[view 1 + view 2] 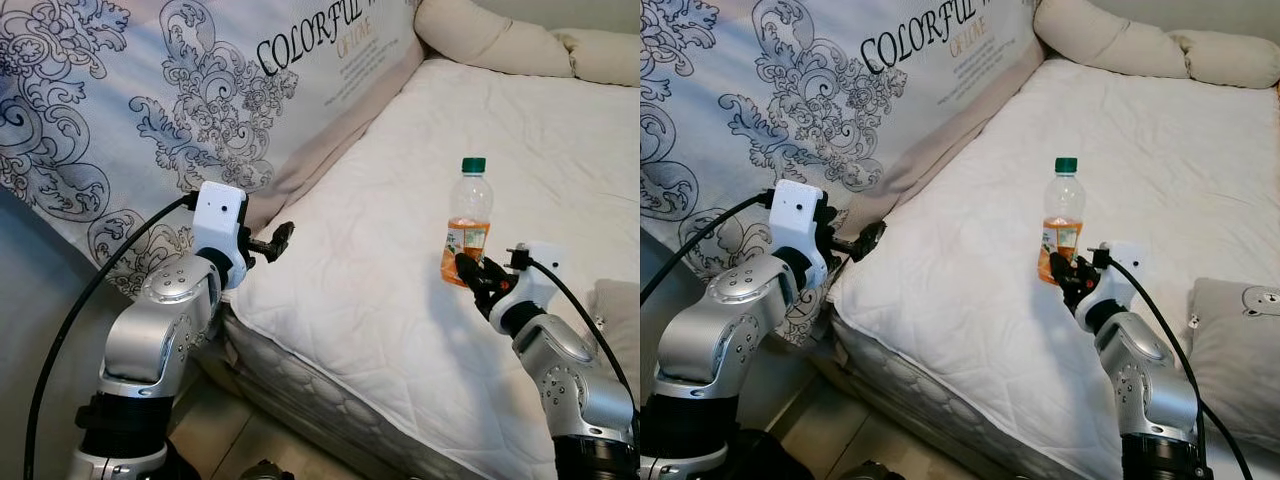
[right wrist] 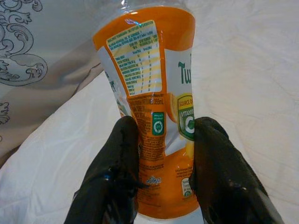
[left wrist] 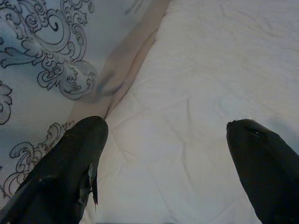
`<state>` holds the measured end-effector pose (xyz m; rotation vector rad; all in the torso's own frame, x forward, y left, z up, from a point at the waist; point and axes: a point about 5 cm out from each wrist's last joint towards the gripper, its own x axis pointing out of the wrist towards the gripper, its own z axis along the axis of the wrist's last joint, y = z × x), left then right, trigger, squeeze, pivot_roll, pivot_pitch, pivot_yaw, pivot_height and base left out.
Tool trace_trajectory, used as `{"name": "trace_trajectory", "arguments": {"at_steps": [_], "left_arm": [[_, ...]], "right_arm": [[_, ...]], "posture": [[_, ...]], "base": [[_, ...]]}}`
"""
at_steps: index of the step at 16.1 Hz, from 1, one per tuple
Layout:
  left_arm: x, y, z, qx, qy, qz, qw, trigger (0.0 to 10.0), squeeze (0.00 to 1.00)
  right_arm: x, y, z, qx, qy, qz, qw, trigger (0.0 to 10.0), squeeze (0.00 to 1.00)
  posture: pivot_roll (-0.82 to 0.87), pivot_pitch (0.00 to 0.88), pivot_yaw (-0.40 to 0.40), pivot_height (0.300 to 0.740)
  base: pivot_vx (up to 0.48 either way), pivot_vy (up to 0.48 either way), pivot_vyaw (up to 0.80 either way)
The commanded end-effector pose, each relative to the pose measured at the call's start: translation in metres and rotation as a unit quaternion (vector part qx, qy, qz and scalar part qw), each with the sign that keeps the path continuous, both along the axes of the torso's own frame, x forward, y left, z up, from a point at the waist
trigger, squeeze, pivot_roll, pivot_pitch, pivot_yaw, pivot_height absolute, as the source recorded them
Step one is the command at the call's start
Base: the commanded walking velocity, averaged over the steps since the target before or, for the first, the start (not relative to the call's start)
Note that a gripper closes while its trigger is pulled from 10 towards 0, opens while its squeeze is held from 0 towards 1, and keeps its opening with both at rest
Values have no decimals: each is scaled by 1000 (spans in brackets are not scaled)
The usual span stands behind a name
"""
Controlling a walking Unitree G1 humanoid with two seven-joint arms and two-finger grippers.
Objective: Clean up the room
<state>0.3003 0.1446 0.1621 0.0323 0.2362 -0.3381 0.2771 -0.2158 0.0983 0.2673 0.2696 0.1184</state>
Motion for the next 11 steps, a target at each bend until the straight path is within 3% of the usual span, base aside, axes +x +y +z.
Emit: {"name": "trace_trajectory", "arguments": {"at_steps": [1,4,8,11], "left_arm": [[2,4,4,-5,-8,12,1000,10000,0],[0,1,4,-38,3,2,999,10000,0],[-5,-4,-1,-32,11,-20,999,10000,0],[-9,0,-6,-19,10,-3,1000,10000,0]], "right_arm": [[-1,2,2,3,0,1,1000,10000,0],[-3,2,3,2,2,-1,1000,10000,0],[-4,9,8,-2,-7,20,1000,10000,0],[-8,20,14,1,-23,36,999,10000,0]], "posture": [[16,0,69,740],[16,0,67,740],[18,0,61,740],[27,0,47,740]], "base": [[0,0,0],[0,0,0],[0,0,0],[0,0,0]]}}
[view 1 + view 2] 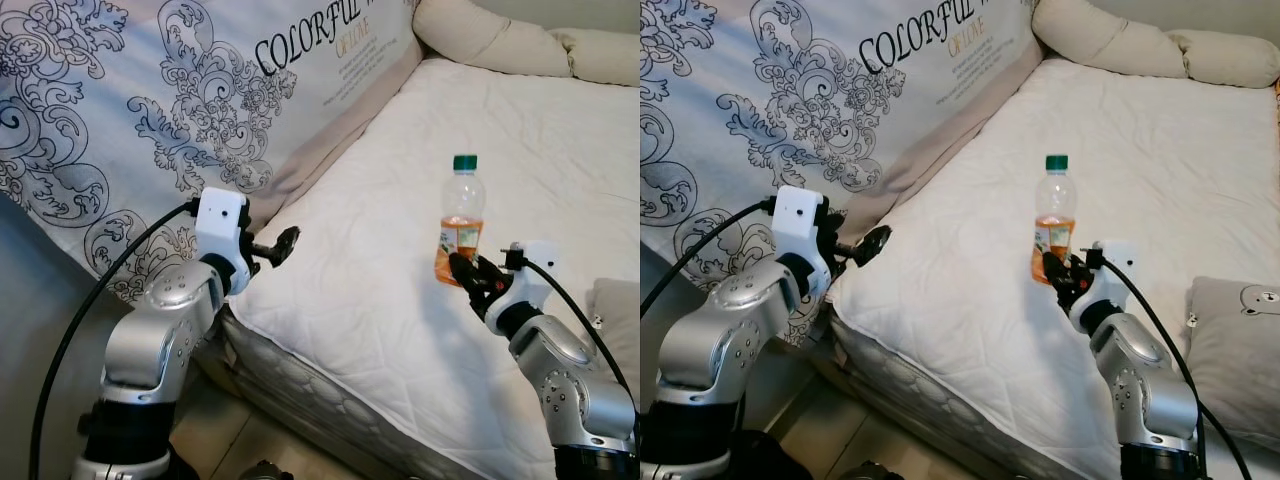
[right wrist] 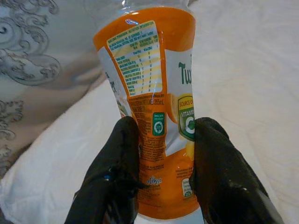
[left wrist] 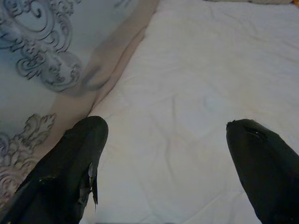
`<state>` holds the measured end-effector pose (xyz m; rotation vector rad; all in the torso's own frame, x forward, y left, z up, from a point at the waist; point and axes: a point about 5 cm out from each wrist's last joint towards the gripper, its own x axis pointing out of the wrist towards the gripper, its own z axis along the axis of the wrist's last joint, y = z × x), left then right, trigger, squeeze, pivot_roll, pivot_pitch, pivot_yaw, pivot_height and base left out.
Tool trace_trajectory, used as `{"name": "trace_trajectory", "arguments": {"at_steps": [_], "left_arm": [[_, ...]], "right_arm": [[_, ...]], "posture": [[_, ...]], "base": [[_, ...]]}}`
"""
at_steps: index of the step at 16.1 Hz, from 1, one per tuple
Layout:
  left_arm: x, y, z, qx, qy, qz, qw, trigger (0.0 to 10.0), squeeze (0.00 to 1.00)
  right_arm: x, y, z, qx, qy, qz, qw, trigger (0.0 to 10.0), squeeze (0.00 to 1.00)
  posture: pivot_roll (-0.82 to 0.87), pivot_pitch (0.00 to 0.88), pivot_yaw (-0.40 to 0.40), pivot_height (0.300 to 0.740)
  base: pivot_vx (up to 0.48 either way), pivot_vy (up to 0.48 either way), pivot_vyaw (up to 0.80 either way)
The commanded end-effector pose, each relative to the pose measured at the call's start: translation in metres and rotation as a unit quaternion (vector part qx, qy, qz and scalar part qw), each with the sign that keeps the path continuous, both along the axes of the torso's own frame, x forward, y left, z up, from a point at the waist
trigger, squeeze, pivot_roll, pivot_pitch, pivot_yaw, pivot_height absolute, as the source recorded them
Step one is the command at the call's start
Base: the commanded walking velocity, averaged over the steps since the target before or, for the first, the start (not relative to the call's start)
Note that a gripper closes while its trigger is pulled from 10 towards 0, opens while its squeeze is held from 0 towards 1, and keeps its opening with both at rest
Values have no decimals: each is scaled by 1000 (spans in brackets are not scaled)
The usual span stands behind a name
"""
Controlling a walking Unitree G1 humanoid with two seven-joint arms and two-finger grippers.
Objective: Clean up the room
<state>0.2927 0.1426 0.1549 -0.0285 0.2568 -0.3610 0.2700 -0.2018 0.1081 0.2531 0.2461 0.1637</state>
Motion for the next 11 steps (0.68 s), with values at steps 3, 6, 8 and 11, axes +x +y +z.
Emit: {"name": "trace_trajectory", "arguments": {"at_steps": [3,6,8,11], "left_arm": [[-6,7,-5,11,0,26,1000,10000,0],[-12,9,-7,12,2,32,999,10000,0],[-17,12,-1,9,-17,54,998,10000,0],[-21,12,-1,11,-16,50,999,10000,0]], "right_arm": [[-9,20,7,-10,-30,36,999,10000,0],[-14,27,7,-12,-33,53,998,10000,0],[-22,37,7,-41,-45,102,993,10000,0],[-27,39,3,-38,-37,115,992,10000,0]], "posture": [[32,0,40,740],[40,0,31,740],[56,0,21,740],[62,0,20,740]], "base": [[0,0,0],[0,0,0],[0,0,800],[0,0,800]]}}
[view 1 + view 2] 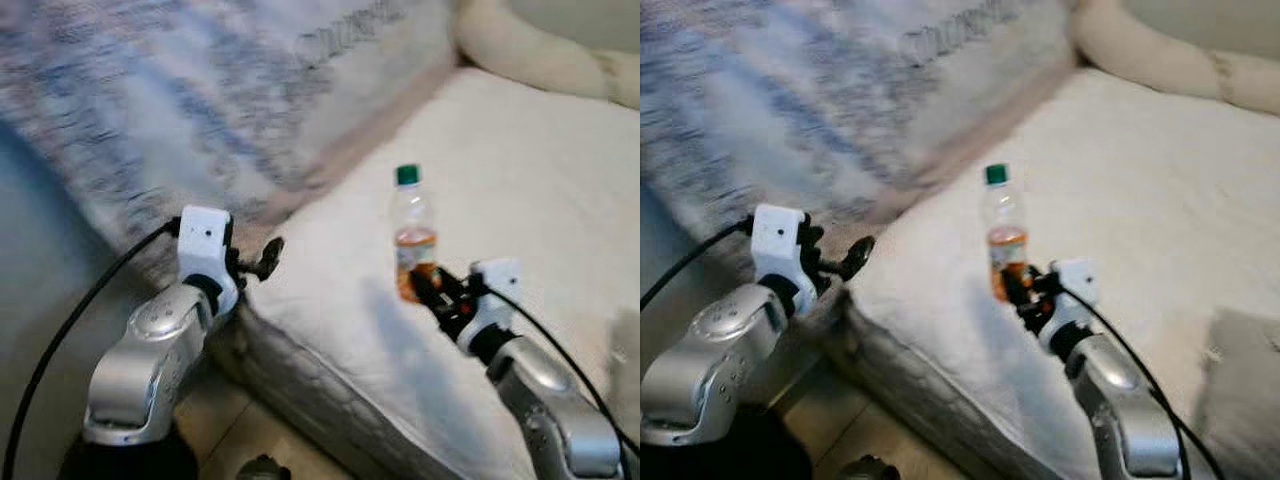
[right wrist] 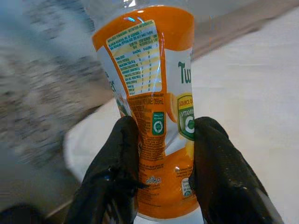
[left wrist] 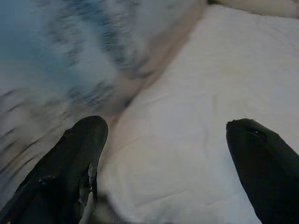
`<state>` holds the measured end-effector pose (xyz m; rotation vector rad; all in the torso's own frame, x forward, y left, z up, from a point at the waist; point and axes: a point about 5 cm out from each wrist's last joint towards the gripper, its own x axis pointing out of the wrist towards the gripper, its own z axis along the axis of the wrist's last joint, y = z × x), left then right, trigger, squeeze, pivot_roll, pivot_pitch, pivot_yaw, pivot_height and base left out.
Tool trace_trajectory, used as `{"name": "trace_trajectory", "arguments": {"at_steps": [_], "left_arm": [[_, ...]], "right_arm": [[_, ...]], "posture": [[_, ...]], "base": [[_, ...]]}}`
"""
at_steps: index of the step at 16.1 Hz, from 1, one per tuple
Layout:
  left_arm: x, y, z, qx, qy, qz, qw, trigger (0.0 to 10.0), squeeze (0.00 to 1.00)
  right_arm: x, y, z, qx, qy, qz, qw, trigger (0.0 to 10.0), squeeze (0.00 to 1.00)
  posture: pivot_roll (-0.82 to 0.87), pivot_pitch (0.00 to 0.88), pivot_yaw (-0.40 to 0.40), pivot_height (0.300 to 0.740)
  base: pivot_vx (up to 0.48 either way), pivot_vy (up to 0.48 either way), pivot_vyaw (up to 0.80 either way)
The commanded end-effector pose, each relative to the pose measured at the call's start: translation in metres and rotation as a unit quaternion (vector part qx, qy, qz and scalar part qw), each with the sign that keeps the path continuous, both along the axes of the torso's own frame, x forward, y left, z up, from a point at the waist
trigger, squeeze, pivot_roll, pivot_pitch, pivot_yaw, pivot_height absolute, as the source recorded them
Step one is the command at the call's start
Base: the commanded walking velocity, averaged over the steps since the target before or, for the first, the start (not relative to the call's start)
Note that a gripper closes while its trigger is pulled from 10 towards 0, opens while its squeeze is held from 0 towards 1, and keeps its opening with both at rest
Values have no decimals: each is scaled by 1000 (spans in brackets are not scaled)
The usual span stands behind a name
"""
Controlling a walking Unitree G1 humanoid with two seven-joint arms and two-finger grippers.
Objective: Clean up the room
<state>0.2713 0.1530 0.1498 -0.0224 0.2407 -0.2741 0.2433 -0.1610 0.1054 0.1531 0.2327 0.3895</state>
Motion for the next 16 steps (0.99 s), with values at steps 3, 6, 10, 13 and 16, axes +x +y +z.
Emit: {"name": "trace_trajectory", "arguments": {"at_steps": [3,6,10,13,16], "left_arm": [[-1,5,3,21,-10,20,1000,10000,0],[0,7,4,26,-11,25,999,10000,0],[1,8,5,37,-14,24,999,10000,0],[-1,9,-6,6,33,46,998,10000,0],[-6,3,-11,25,37,35,998,10000,0]], "right_arm": [[-5,-6,-1,-8,-7,-1,1000,10000,0],[-7,-9,-5,-9,-1,-10,1000,10000,0],[-8,-13,-8,-9,2,-24,1000,10000,0],[-7,-14,-7,-9,3,-30,1000,10000,0],[-8,-15,-9,-14,10,-27,999,10000,0]], "posture": [[67,0,29,740],[67,0,38,740],[63,0,53,740],[61,0,52,740],[60,0,46,740]], "base": [[0,0,800],[0,0,800],[0,0,800],[0,0,800],[0,0,800]]}}
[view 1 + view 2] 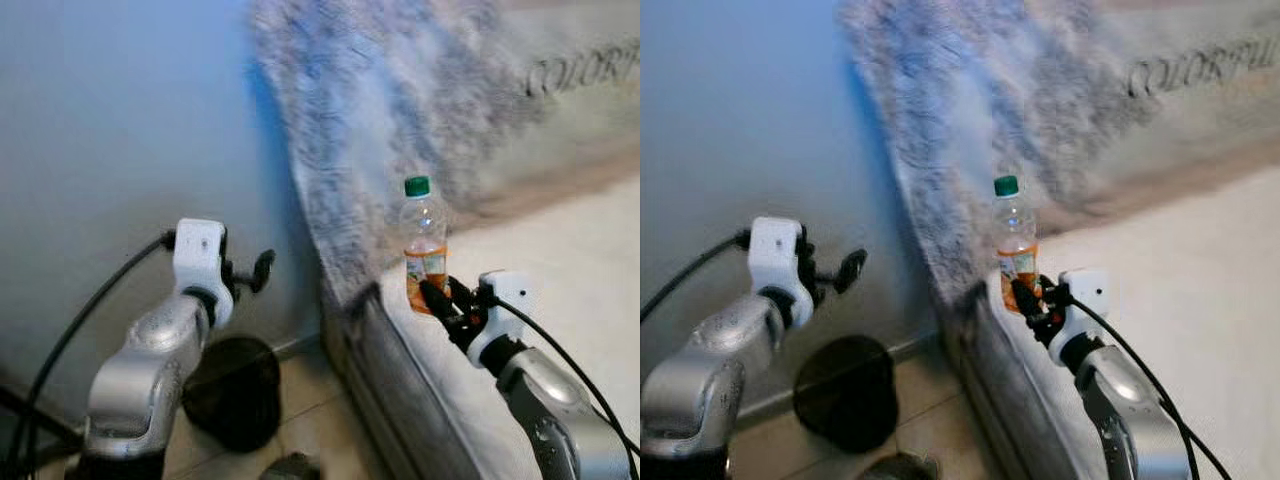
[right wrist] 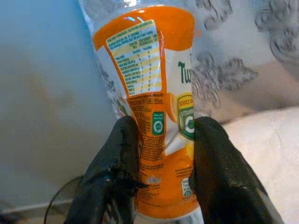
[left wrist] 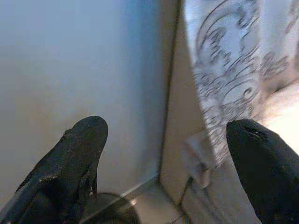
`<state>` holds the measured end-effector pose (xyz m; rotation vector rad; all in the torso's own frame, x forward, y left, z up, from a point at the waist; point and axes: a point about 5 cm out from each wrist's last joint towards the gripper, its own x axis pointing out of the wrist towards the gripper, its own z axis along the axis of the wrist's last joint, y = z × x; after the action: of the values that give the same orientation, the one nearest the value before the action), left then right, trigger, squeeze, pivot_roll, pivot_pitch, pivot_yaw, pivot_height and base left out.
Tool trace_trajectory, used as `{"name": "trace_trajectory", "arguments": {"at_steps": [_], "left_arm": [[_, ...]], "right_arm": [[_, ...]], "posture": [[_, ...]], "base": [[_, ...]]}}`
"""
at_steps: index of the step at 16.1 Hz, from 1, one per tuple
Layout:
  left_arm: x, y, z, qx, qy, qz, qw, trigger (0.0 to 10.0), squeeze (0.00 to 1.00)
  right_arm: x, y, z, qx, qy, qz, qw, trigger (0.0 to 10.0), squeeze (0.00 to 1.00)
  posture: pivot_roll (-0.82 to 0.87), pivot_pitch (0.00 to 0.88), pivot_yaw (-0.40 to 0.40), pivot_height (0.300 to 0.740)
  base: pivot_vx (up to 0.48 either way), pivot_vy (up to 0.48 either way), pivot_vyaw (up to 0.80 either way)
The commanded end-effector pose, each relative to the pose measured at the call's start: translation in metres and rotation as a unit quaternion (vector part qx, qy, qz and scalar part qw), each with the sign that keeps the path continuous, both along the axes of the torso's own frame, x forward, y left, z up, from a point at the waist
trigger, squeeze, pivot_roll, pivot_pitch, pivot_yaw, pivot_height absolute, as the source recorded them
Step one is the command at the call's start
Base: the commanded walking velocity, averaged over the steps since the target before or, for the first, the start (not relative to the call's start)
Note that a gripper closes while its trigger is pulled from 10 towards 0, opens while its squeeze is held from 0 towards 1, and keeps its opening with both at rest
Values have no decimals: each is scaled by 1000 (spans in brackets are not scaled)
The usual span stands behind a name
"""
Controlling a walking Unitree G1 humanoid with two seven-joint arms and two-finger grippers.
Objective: Clean up the room
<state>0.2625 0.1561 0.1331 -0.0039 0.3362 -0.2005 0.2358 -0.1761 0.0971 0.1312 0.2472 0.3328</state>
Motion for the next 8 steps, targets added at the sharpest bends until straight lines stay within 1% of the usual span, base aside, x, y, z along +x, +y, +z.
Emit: {"name": "trace_trajectory", "arguments": {"at_steps": [1,3,4,5,8], "left_arm": [[0,-2,2,29,-12,-6,999,10000,0],[-1,-5,5,10,-21,1,1000,10000,0],[0,-5,6,8,-23,3,1000,10000,0],[1,-3,8,3,-27,7,1000,10000,0],[-1,3,7,2,-26,18,999,10000,0]], "right_arm": [[-2,0,-3,-3,11,-2,1000,10000,0],[-2,-1,-4,-1,16,-1,1000,10000,0],[-1,0,-4,-1,16,-1,1000,10000,0],[1,1,-3,-3,14,0,1000,10000,0],[2,4,-4,-8,15,3,1000,10000,0]], "posture": [[60,0,44,740],[65,0,37,740],[66,0,36,740],[66,0,36,740],[69,0,35,740]], "base": [[0,0,800],[0,0,800],[0,0,800],[0,0,800],[0,0,800]]}}
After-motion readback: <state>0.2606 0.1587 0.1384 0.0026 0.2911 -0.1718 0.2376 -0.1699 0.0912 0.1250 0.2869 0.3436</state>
